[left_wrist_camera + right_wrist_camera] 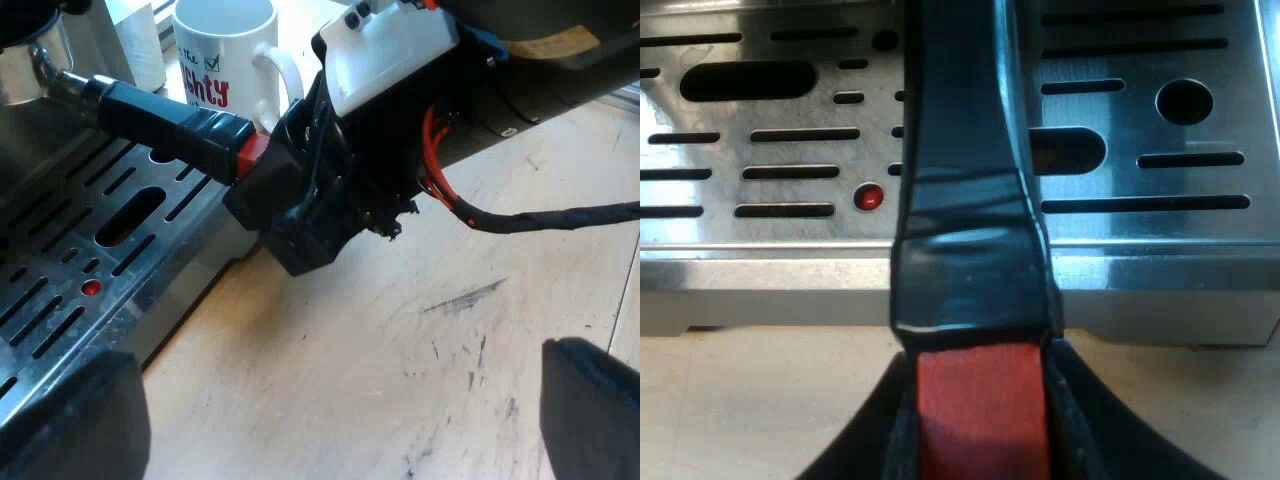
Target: Grind coffee beans and then tamp
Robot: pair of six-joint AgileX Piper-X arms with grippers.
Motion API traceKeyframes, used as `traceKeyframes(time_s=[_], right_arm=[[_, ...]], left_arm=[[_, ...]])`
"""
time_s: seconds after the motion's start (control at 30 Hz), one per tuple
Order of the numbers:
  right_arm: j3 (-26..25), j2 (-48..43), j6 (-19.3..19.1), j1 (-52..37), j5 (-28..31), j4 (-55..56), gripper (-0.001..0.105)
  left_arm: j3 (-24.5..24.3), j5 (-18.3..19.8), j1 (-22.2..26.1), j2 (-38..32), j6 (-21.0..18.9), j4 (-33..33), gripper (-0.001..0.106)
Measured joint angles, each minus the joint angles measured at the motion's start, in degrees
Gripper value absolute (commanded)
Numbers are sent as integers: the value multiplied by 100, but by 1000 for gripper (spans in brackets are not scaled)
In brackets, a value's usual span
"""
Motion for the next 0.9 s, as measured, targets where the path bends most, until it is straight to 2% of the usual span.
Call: traceKeyframes(time_s=[0.57, 0.9], right_arm=[[0, 0, -14, 139, 141, 70, 0], [-17, -14, 257, 330, 348, 222, 0]], left_arm=[[0, 0, 0, 0, 0, 0, 80], [0, 0, 0, 0, 0, 0, 80]])
